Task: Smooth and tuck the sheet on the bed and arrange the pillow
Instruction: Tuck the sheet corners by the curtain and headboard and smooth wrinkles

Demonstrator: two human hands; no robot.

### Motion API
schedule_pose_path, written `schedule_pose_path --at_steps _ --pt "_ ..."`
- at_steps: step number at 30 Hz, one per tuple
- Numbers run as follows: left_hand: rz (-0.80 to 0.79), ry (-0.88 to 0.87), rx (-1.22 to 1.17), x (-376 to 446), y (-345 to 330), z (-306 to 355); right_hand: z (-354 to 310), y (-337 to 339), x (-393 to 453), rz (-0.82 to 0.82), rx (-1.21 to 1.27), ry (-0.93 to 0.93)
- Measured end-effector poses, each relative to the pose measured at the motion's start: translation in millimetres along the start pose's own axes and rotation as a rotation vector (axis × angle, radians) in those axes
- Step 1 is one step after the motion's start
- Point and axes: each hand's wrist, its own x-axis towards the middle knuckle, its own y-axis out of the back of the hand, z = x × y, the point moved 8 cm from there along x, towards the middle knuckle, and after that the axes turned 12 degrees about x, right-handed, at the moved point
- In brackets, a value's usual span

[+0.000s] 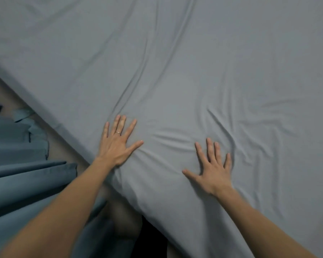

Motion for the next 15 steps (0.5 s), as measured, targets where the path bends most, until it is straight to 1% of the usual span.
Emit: schedule_pose_path --at_steps 2,4,5,6,8,9,10,12,15 --pt "0.058 -0.019 -0.005 0 8 -10 -10 2 2 0.000 0.002 -0.046" --pt "0.198 -0.047 -0.058 11 31 -11 -33 9 3 0.061 0.012 -0.067" --pt "0.262 -0.046 -0.078 27 44 -17 -56 15 11 0.110 0.022 -0.030" --pt "0.277 -0.042 -0.099 41 53 -19 -78 18 16 0.131 0.029 0.033" --pt "0.173 -0.032 -0.127 78 57 -38 -135 22 43 0.124 0.027 0.203" --pt "0.089 -0.027 -0.114 91 50 -54 -163 22 61 0.113 0.027 0.262" --pt "0.030 -0.019 -0.083 97 41 -70 -186 24 78 0.094 0.040 0.285" --pt "-0.030 0.005 -0.020 95 24 -111 -210 22 107 0.031 0.061 0.227" --pt "-0.042 0.104 0.012 77 11 -175 -205 16 125 -0.017 -0.001 0.127"
